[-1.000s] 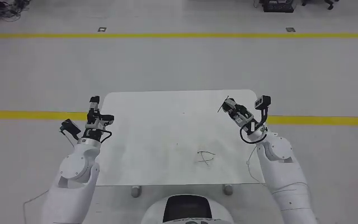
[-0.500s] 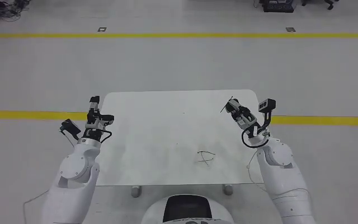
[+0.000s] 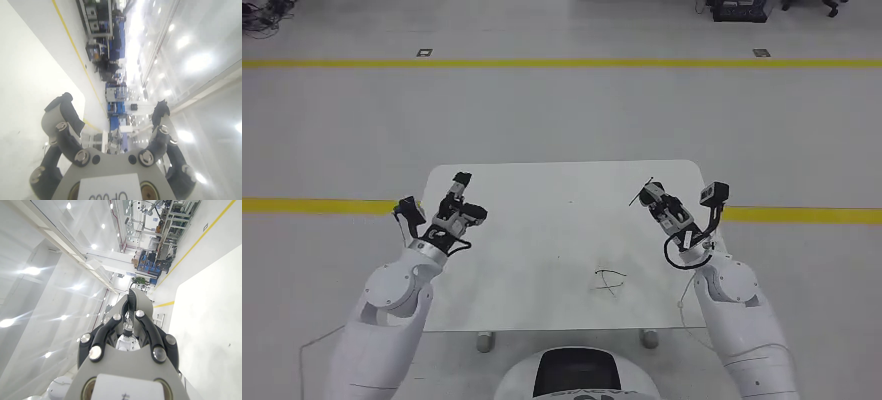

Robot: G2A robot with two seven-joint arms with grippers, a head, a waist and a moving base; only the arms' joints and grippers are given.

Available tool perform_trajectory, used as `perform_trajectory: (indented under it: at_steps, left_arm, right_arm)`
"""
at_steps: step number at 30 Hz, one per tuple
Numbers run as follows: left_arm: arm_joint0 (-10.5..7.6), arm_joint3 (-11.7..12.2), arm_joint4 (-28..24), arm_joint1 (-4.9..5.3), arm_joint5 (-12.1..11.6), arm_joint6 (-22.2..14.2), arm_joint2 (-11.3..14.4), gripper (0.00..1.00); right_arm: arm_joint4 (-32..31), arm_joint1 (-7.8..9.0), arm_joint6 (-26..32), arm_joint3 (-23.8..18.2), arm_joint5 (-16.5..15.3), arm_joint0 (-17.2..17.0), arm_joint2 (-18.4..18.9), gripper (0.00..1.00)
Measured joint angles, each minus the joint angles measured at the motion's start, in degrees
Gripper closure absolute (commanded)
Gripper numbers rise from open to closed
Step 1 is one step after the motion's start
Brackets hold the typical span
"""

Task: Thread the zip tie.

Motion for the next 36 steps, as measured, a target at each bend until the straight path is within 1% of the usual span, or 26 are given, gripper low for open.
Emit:
perform_trajectory:
  at_steps: [1, 3, 10, 12, 14, 16, 20, 22, 23, 24, 26, 28, 33, 35, 36]
  left_arm:
    - [-0.59, 0.36, 0.02, -0.05, -0.10, -0.79, 0.64, 0.00]
    - [-1.27, 1.13, -0.60, -0.22, -1.20, -0.44, 1.51, 0.00]
    - [-1.26, 1.19, -0.36, -0.23, -1.31, -0.20, 1.51, 0.00]
    - [-1.49, 1.45, -0.37, -0.28, -1.18, -0.17, 1.98, 0.00]
    - [-2.14, 1.47, -1.27, -0.36, -0.99, -2.02, 3.26, 0.00]
    - [-3.27, 1.92, -2.58, -0.48, -0.90, -5.52, 5.06, 0.00]
    - [-5.66, 3.13, -4.94, -0.81, 0.22, -9.76, 8.65, 0.00]
    - [-6.90, 3.84, -6.33, -0.94, 0.47, -12.62, 10.34, 0.00]
    - [-7.37, 4.09, -7.23, -1.00, 0.12, -14.17, 10.88, 0.00]
    - [-7.75, 4.51, -8.32, -1.04, -1.02, -15.84, 11.07, 0.00]
    - [-7.84, 4.74, -8.74, -1.06, -1.75, -15.88, 11.00, 0.00]
    - [-7.80, 4.73, -8.67, -1.06, -1.63, -15.27, 10.95, 0.00]
    - [-7.87, 4.61, -8.92, -1.09, -1.83, -15.31, 11.26, 0.00]
    - [-8.40, 4.63, -9.38, -1.11, -2.02, -16.82, 11.96, 0.00]
    - [-9.12, 4.79, -9.34, -1.11, -1.96, -18.60, 12.64, 0.00]
  right_arm:
    - [-0.03, -0.10, -0.24, -0.13, 0.00, -0.20, -0.23, 1.00]
    - [0.01, -0.21, -0.47, -0.25, 0.00, -0.33, -0.44, 1.00]
    - [0.04, -0.20, -0.44, -0.23, 0.00, -0.31, -0.42, 1.00]
    - [-0.05, -0.21, -0.66, -0.30, 0.00, -0.34, -0.46, 1.00]
    - [-0.06, -0.35, -1.83, -0.86, 0.00, -0.76, -1.15, 1.00]
    - [0.50, -0.66, -3.47, -2.16, 0.00, -1.87, -2.48, 1.00]
    - [0.24, -1.29, -6.02, -4.67, 0.00, -4.29, -4.76, 1.00]
    - [0.08, -1.66, -7.10, -5.70, 0.00, -5.26, -5.81, 1.00]
    - [-0.09, -1.82, -7.50, -6.08, 0.00, -5.57, -6.16, 1.00]
    - [-0.74, -1.97, -8.05, -6.65, 0.00, -5.78, -6.31, 1.00]
    - [-2.01, -2.05, -8.54, -7.20, 0.00, -5.81, -6.18, 1.00]
    - [-2.02, -2.04, -8.56, -7.22, 0.00, -5.79, -6.12, 1.00]
    - [-2.09, -2.04, -8.66, -7.17, 0.08, -5.79, -6.17, 1.00]
    - [-2.33, -2.09, -9.73, -7.41, 0.05, -6.01, -6.50, 1.00]
    - [-2.28, -2.17, -10.49, -7.79, 0.01, -6.40, -6.91, 1.00]
